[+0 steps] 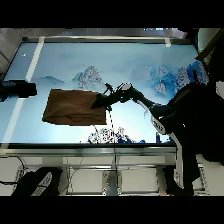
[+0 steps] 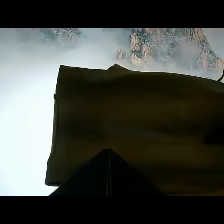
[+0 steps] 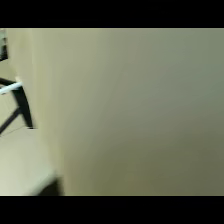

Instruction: Fold the clothes and pants, and hang the long-sleeved shirts on hangers.

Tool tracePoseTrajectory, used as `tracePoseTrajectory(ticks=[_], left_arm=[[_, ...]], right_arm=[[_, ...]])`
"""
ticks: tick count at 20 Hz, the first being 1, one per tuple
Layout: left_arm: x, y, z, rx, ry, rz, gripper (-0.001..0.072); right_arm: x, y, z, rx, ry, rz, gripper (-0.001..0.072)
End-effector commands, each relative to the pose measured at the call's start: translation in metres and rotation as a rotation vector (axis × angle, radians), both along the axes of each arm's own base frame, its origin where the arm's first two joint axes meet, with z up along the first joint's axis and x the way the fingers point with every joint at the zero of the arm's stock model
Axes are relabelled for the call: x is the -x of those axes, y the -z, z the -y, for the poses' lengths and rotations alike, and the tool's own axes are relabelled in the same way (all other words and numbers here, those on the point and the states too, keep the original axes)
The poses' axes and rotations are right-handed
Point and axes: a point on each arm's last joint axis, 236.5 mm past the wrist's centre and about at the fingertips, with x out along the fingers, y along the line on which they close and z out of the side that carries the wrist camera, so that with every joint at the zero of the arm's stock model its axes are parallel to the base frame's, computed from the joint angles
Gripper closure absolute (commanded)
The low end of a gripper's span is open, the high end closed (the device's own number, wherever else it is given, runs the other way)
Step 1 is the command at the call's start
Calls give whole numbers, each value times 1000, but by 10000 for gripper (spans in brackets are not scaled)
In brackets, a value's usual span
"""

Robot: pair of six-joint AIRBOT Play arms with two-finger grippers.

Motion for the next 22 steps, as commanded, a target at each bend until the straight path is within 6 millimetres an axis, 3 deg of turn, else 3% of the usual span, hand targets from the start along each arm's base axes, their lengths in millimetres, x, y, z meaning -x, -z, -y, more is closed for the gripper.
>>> tracePoseTrajectory(ticks=[1, 4, 7, 10, 13, 16, 19, 22], left_arm=[[1, 1, 0, -1, -1, -3, 700], [1, 1, 0, -1, 0, -3, 700], [1, 0, 0, 0, 0, -3, 700], [0, 1, 0, 0, 0, -3, 701], [0, 1, 0, 0, 0, -3, 700], [0, 0, 0, 0, 0, -2, 699], [0, 1, 0, 0, 0, -3, 699], [0, 1, 0, 1, 0, -3, 700]], right_arm=[[-13, -10, -11, -51, 55, 36, 691], [-40, -20, 24, -46, 100, 59, 691], [-90, -41, 89, -17, 209, 130, 692], [-136, -73, 188, 24, 348, 212, 691], [-155, -105, 308, 79, 492, 253, 692], [-147, -130, 426, 164, 646, 273, 691], [-112, -142, 533, 325, 782, 266, 692], [-49, -131, 593, 464, 778, 145, 691]])
